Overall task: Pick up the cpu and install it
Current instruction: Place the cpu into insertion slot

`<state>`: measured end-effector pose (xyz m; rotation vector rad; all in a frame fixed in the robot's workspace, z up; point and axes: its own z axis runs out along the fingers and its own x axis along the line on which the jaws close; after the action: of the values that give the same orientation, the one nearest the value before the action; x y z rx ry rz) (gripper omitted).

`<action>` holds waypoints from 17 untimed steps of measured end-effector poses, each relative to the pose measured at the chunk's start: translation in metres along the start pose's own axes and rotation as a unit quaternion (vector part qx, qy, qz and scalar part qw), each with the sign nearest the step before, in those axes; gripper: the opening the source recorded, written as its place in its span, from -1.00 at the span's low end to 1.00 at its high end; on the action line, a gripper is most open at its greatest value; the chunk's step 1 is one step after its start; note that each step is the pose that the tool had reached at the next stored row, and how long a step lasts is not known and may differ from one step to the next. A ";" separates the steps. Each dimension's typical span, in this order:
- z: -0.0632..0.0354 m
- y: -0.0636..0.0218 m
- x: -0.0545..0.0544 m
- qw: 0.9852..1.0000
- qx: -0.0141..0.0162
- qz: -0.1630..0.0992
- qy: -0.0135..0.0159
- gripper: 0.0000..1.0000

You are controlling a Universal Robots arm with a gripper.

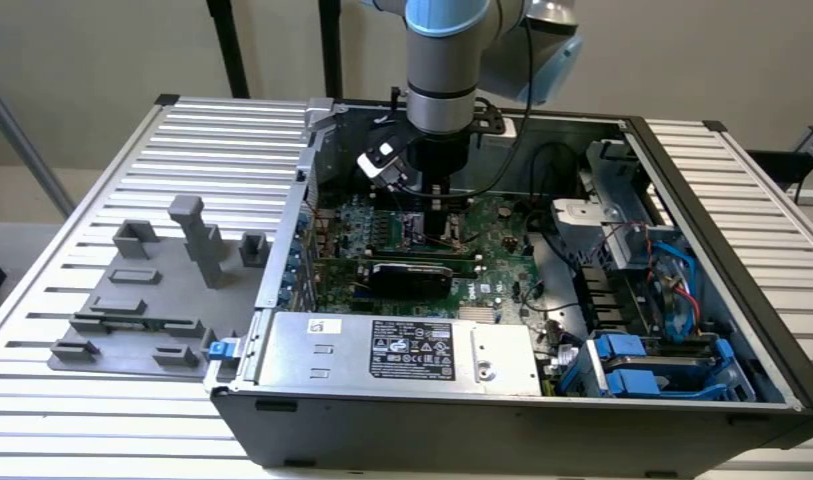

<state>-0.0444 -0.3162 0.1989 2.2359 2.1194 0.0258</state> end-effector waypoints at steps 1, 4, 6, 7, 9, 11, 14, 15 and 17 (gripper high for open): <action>0.0002 -0.0001 0.000 1.000 0.000 0.000 0.000 0.09; 0.0006 -0.0005 0.001 1.000 0.000 0.000 0.000 0.09; 0.0012 -0.0006 0.001 1.000 0.000 0.000 0.000 0.09; 0.0015 -0.0006 0.001 1.000 0.000 0.000 0.000 0.09; 0.0020 -0.0007 0.001 1.000 0.000 0.000 0.000 0.09; 0.0022 -0.0007 0.001 1.000 0.000 0.000 0.000 0.09; 0.0026 -0.0009 0.002 1.000 0.000 0.000 0.000 0.09; 0.0028 -0.0009 0.002 1.000 0.000 0.000 0.000 0.09; 0.0031 -0.0012 0.002 1.000 0.000 0.000 0.000 0.09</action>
<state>-0.0453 -0.3142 0.1957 2.2358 2.1193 0.0256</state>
